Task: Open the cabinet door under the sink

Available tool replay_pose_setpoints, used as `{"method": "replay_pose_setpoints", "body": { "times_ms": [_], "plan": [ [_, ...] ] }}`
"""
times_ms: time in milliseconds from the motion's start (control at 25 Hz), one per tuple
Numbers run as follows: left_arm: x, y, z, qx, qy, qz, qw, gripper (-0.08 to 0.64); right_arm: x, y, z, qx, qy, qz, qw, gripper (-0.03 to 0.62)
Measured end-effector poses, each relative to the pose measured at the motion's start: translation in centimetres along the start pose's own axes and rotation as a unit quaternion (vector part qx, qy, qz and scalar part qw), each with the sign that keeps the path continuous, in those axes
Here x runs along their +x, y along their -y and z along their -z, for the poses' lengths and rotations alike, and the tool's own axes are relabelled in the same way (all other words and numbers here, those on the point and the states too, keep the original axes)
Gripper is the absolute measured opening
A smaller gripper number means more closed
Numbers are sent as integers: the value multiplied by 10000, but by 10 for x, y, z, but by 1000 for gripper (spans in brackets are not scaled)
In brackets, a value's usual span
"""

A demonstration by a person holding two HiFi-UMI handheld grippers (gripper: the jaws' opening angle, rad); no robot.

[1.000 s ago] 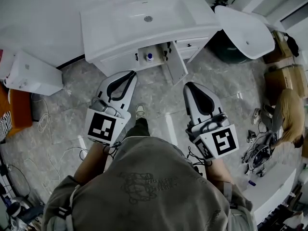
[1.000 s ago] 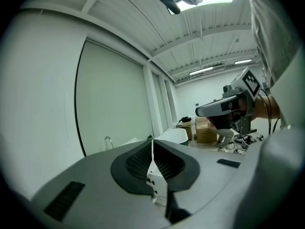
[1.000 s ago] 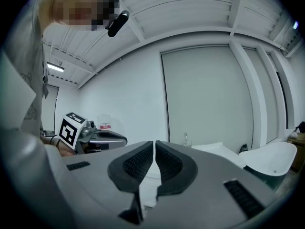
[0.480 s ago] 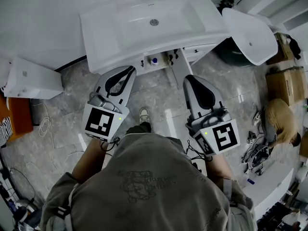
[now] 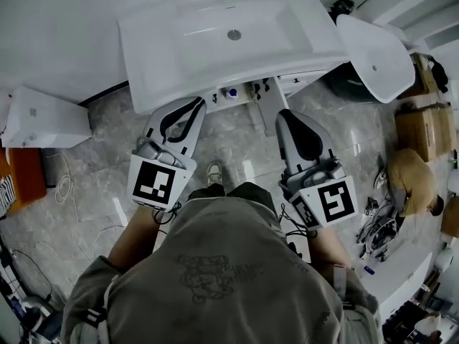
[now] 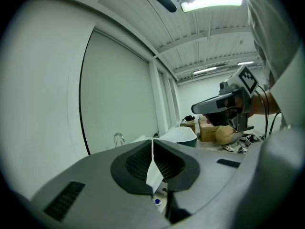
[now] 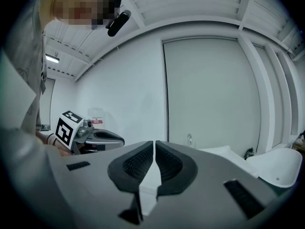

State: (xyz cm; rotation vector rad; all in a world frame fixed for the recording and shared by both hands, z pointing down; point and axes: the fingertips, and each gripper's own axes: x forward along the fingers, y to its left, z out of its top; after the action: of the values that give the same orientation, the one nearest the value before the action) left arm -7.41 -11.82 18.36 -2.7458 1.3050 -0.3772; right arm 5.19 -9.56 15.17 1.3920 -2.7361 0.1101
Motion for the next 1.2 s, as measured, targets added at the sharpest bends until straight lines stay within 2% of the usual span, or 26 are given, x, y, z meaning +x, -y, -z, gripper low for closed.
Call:
{"method": "replay_pose_setpoints", "body": {
  "times_ms": [200,400,560,680,880,1000,1120,1200],
  "plan": [
    [8,0,4,-30,-77,3,10000,23,7,15,7,34,-153,8,9999,35],
    [20,5,2,-61,-125,4,9999,23,9,24,9,126,-165,-156,9997,34],
    [27,11,-1,139,-68,-94,9998,23,10,34,10,98,-207,-241,9994,34],
    [33,18,5,211,-191,-92,9996,23,10,40,16,8,-285,-348,9990,35],
    [43,7,8,-190,-130,-511,9984,23,19,51,28,-268,-556,-417,9972,35],
    [53,4,14,-58,-176,-682,9975,25,25,57,29,-341,-466,-500,9971,35],
    [63,7,26,-71,-190,-720,9972,25,33,62,34,-313,-383,-519,9974,35],
    [72,13,37,-164,-205,-596,9979,25,40,66,42,-278,-397,-510,9975,35]
  ]
}}
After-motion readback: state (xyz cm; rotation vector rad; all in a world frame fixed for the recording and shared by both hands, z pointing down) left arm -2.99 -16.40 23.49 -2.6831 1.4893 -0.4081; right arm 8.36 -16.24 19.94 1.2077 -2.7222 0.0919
